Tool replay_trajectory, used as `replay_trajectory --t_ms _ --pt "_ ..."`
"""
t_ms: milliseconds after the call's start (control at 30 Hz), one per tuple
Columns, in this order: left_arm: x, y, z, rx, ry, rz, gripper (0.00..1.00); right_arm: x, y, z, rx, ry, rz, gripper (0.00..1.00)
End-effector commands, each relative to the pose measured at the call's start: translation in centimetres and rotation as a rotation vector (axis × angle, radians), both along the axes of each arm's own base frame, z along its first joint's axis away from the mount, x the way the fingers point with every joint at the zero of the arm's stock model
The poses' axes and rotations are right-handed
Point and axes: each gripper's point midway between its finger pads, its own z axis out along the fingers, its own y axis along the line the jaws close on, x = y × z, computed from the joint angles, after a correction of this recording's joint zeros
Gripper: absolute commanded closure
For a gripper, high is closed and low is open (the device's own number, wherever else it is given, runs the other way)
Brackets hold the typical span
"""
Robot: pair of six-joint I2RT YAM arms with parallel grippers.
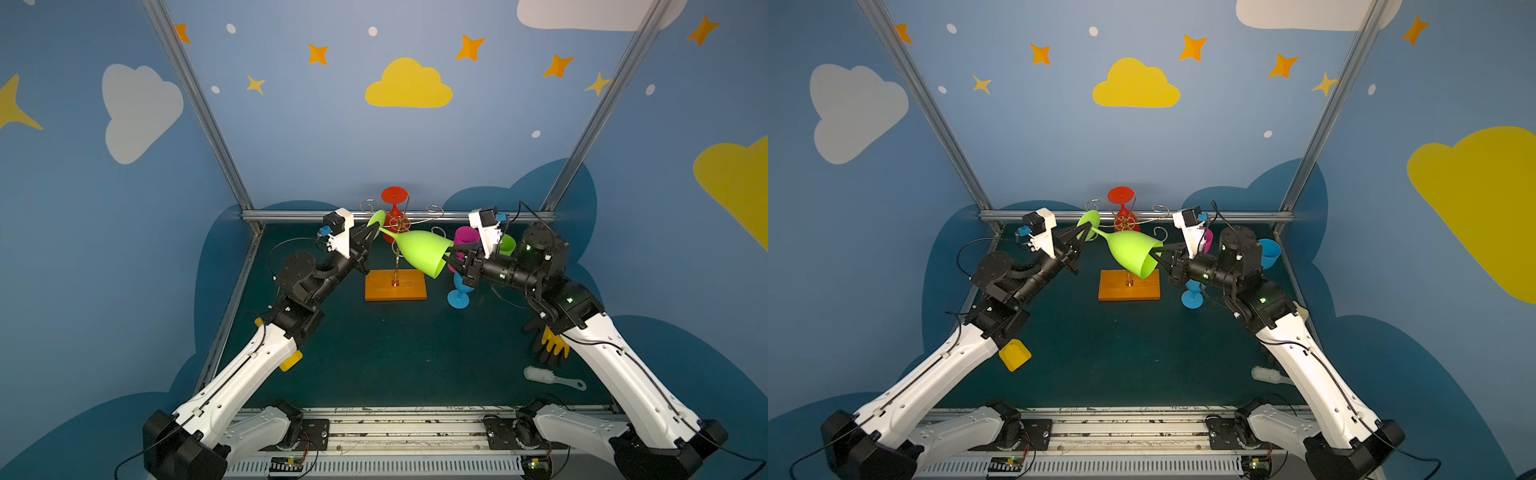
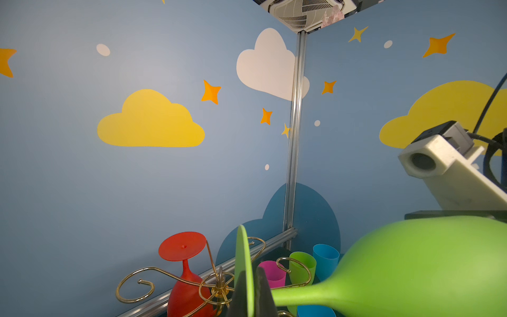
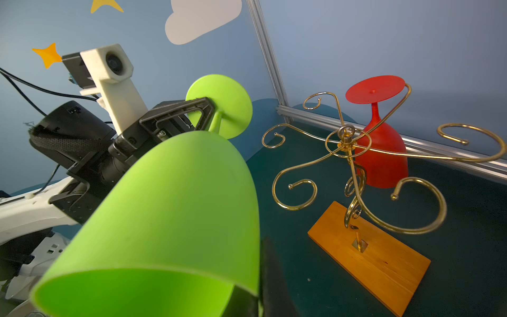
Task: Take the wine glass off the wine glass rack
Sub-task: Pick up the wine glass from the wine glass rack.
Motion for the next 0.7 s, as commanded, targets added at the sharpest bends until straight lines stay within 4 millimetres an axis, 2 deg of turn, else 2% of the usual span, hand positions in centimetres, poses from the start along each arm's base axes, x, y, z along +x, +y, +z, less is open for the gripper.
replay_trajectory --t_ms 0,67,100,133,200,367,500,667 --pt "-0.3 0.4 0.7 -0.032 -0.021 -0.003 0.85 -0.2 -0.4 2.4 0.036 -0.052 -0.019 1.00" --pt "-0.3 0.7 0.6 -0.035 -0.021 0.006 0.71 -0.2 -0.8 2.6 0.038 -0.061 -0.040 1.00" --pt "-0.3 0.9 0.7 -0.039 -0.020 0.016 0.55 -0.2 -1.1 2.9 0.040 -0.069 -0.053 1.00" --pt "-0.3 1.1 0.7 -0.043 -0.021 0.027 0.46 -0.2 -1.3 3.0 0.036 -0.078 -0.061 1.00" --pt "-0.3 1.8 0.6 -0.046 -0.023 0.058 0.37 -0.4 -2.1 3.4 0.027 -0.098 -0.089 1.00" --pt "0.2 5.0 0.1 -0.061 -0.010 0.197 0.21 -1.6 -4.1 4.2 -0.032 -0.156 -0.142 1.00" --pt "0.7 8.0 -0.8 -0.099 0.023 0.276 0.16 -3.1 -4.9 4.2 -0.088 -0.183 -0.129 1.00" --pt "1.3 12.4 -2.2 -0.190 0.091 0.390 0.12 -4.7 -4.9 2.0 -0.199 -0.162 -0.074 1.00"
